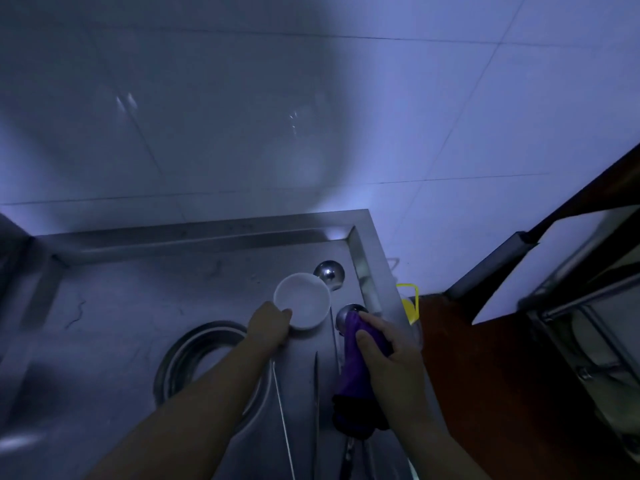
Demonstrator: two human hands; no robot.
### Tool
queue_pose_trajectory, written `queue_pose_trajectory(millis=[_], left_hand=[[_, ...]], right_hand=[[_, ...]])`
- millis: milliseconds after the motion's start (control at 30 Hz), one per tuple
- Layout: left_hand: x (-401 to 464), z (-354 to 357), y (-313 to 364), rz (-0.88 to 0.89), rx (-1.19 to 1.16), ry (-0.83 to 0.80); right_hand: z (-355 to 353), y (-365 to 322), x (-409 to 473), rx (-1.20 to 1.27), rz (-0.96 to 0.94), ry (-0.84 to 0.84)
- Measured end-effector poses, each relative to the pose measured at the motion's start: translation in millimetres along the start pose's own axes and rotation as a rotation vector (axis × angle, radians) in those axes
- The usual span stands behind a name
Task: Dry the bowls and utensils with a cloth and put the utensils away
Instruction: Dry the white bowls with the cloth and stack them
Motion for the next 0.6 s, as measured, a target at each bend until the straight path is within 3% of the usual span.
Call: queue_pose_trajectory(millis=[200,367,600], left_hand=[[-8.8,-22.8,1.7,-0.044,-0.120,0.058],[-41.8,-78.1,-0.9,-0.007,-0.381,0.155],[-112.6,-163.9,-38.9,0.187,-0.504,0.200]], right_hand=[[-0.1,2.6,4.5,-0.018,-0.015,-0.036],[15.5,-14.9,-2.7,-0.047,-0.035,-0.070],[65.0,-48.0,-44.2,-0.018,-0.020,-0.147]])
Point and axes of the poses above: each hand's wrist, its own x-axis towards the middle knuckle, its own z-axis out of the palm, y = z × x, the point moved 9 cm from there along x, towards the middle knuckle, and after that the axes turned 9 degrees about y, right-handed, at the moved point
